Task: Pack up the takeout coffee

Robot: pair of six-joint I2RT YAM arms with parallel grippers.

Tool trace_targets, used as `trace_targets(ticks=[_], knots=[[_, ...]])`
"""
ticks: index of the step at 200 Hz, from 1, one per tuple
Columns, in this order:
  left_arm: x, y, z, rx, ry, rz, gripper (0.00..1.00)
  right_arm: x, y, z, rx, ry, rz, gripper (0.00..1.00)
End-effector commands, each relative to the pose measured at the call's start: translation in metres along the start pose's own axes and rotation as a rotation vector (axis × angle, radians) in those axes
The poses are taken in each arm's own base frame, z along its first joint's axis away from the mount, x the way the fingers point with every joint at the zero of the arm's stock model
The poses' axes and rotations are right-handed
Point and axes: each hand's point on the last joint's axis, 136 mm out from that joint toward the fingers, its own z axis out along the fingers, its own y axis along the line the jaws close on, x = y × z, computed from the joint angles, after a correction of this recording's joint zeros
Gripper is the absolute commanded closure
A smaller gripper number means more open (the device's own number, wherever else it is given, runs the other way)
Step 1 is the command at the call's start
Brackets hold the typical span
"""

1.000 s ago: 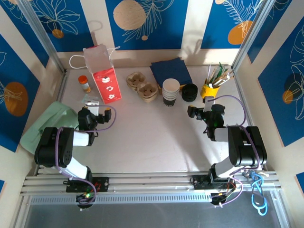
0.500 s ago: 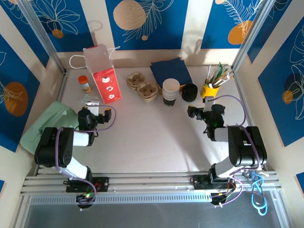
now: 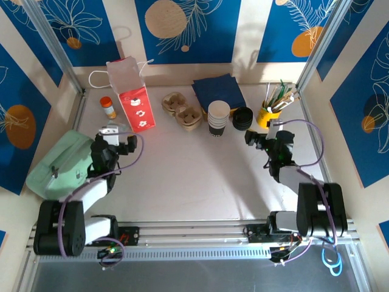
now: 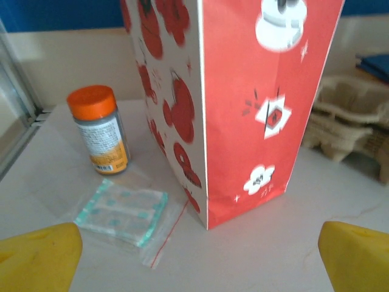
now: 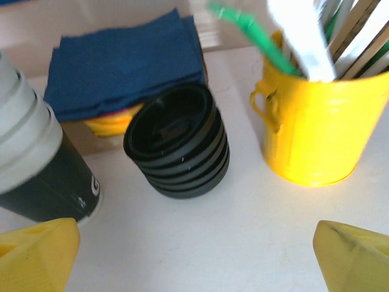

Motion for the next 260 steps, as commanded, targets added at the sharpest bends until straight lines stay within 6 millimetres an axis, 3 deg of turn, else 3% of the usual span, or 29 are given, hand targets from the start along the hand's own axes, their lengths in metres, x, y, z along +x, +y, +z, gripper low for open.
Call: trace_targets(ticks=[1,38,50,82,93,116,154,198,219,260], knots=[[-0.008,0.010,-0.014,-0.075,0.099,-0.124,0.01,-0.009,-0.009,-0.016,0.076,0.077,0.156,0.01],[-0.021,0.016,-0.046,-0.167,0.277,-0.390,0.01,-0.027,0.000,-0.053,0.125,0.244,0.489,0.01],[-0.026,0.015,-0.058,-0.178,0.316,-0.456,0.01,-0.034,0.014,-0.064,0.091,0.310,0.564,0.01],[-0.050,-0.031,-0.081,0.088,0.301,-0.576,0.01,-0.062,0.072,-0.085,-0.150,0.412,0.558,0.01],[-0.063,-0.054,-0.089,0.230,0.285,-0.636,0.01,-0.069,0.087,-0.090,-0.174,0.458,0.538,0.01],[-0.079,-0.074,-0.107,0.320,0.306,-0.663,0.01,-0.076,0.109,-0.092,-0.134,0.556,0.462,0.00],[-0.091,-0.090,-0.131,0.403,0.350,-0.629,0.01,-0.084,0.136,-0.069,-0.071,0.647,0.361,0.10],[-0.100,-0.099,-0.139,0.473,0.344,-0.579,0.01,-0.088,0.133,-0.027,0.026,0.693,0.341,0.20],[-0.104,-0.104,-0.137,0.504,0.352,-0.596,0.01,-0.081,0.135,-0.006,0.035,0.743,0.327,0.30],[-0.101,-0.107,-0.135,0.520,0.359,-0.602,0.01,-0.069,0.135,0.021,0.079,0.809,0.291,0.41]])
